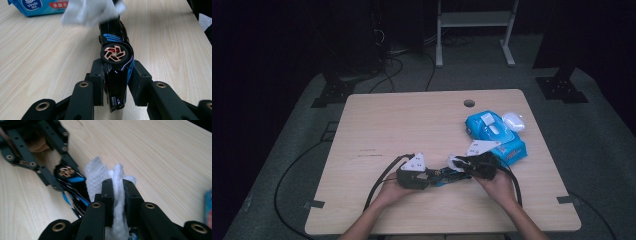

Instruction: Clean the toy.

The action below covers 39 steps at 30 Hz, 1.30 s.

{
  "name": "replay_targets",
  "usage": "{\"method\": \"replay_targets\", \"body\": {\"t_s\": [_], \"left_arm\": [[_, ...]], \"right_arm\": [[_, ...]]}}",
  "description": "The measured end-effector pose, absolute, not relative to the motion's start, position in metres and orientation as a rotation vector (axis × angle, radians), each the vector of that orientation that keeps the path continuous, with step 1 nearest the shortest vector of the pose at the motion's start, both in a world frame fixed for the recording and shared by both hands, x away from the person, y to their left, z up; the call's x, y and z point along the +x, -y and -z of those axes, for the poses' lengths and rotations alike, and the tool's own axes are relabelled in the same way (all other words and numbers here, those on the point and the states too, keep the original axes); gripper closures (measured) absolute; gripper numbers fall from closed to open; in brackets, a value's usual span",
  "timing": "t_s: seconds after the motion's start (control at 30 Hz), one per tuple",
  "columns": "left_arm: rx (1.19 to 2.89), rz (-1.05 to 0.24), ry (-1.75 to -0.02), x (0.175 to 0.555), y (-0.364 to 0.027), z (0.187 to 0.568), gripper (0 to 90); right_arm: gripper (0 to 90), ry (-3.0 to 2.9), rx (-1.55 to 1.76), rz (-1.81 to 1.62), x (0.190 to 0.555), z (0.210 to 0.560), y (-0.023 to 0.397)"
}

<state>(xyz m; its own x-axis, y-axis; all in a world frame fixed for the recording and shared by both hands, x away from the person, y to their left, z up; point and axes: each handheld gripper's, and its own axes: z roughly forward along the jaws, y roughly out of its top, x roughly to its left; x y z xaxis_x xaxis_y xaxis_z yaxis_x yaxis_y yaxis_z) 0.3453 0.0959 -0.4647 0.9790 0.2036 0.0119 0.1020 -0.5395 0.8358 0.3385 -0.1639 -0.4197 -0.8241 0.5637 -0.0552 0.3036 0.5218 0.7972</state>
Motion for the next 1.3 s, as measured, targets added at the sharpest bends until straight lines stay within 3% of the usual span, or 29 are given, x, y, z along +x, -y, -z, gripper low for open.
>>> {"method": "replay_targets", "body": {"t_s": [0.33,0.67,0.97,1.3], "left_arm": [[2.146,-0.132,-0.214,0.345,-0.096,0.465,67.3],[2.143,-0.128,-0.218,0.346,-0.096,0.465,67.2],[2.137,-0.126,-0.225,0.347,-0.095,0.465,67.4],[2.125,-0.116,-0.249,0.349,-0.096,0.467,67.1]], "right_arm": [[79.9,-2.529,0.559,-1.269,0.324,0.42,0.115],[79.9,-2.449,0.772,-1.226,0.332,0.42,0.193],[79.7,-2.517,0.62,-1.222,0.328,0.419,0.143],[79.7,-2.426,0.862,-1.255,0.336,0.419,0.217]]}}
